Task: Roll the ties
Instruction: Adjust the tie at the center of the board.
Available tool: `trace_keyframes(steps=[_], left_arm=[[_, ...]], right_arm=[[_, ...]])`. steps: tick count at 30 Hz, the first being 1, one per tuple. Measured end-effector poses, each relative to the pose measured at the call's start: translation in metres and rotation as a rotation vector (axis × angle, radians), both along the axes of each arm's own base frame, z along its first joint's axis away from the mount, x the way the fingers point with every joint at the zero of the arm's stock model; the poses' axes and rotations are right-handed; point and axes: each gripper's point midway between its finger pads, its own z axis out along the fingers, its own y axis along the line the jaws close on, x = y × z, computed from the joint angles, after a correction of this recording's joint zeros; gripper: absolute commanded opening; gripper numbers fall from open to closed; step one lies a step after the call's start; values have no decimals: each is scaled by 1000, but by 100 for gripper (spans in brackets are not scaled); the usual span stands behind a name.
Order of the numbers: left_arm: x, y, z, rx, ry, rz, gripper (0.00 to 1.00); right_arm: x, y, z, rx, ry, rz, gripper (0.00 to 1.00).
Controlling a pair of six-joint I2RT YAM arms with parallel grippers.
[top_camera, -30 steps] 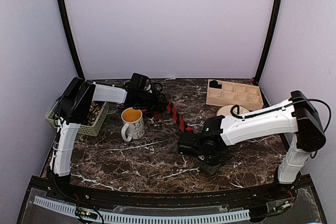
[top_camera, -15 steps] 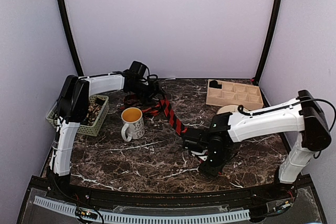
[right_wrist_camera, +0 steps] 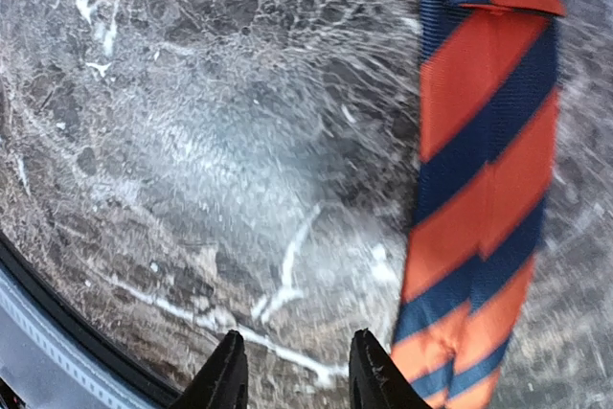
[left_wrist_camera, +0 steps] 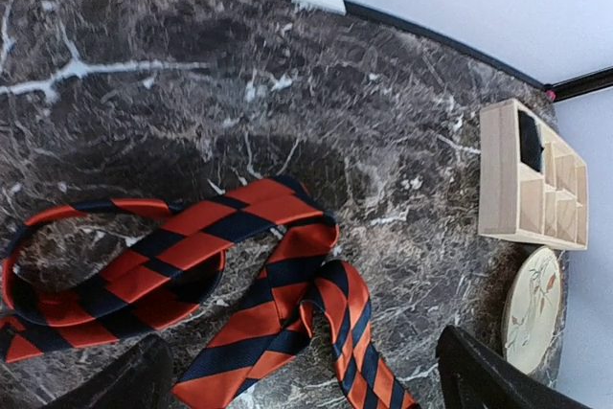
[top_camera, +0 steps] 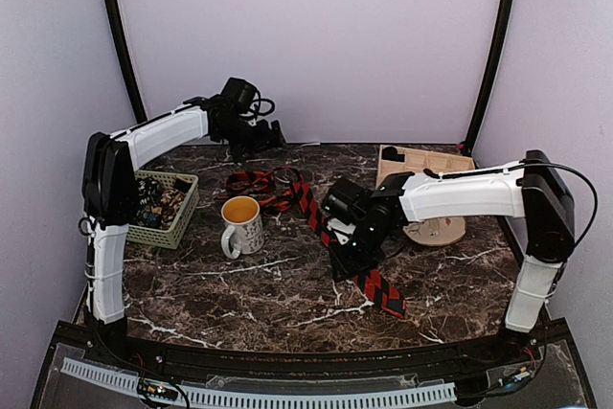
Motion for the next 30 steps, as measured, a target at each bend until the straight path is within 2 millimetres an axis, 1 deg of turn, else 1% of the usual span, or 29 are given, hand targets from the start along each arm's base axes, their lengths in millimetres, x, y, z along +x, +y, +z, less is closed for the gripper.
trace_keyframes(steps=[2, 4, 5, 6, 8, 9, 10, 12, 14, 18, 19, 22, 24, 26, 29, 30], left_arm=[[2, 5, 25, -5, -71, -7, 99], [0, 3, 53, -44, -146, -51, 99], [-1, 0, 63, -63, -172, -78, 97], [-2, -5, 73, -89, -202, -117, 92], [-2, -15, 85, -116, -253, -187, 85], [-2, -19, 85, -117, -260, -212, 81], [-3, -25, 83, -112, -266, -245, 77], [-7, -42, 72, -92, -273, -314, 64], [-15, -59, 56, -57, -264, -382, 57], [-40, -99, 14, 19, -223, -522, 48], [-48, -109, 3, 42, -213, -560, 46], [-68, -131, -33, 99, -175, -646, 44], [-79, -140, -55, 137, -151, -688, 42], [-85, -142, -77, 180, -124, -714, 39], [-87, -136, -104, 237, -84, -723, 33], [-87, -134, -110, 249, -75, -724, 31]], right_arm=[[3, 6, -14, 5, 26, -20, 31], [4, 7, -23, 12, 44, -34, 30], [3, 5, -29, 20, 55, -45, 30], [1, 0, -34, 23, 68, -56, 29], [-7, -16, -49, 24, 105, -84, 29], [-7, -19, -45, 48, 108, -96, 29], [-9, -29, -46, 61, 113, -115, 28], [-16, -44, -48, 81, 142, -149, 28], [-21, -59, -48, 108, 163, -184, 28], [-34, -86, -47, 127, 204, -251, 28], [-37, -95, -47, 128, 215, -279, 29], [-40, -116, -43, 125, 228, -355, 29], [-36, -122, -33, 141, 213, -399, 30], [-30, -120, -22, 170, 192, -423, 30], [-17, -112, -6, 204, 160, -451, 30], [-12, -110, -1, 213, 147, -461, 29]])
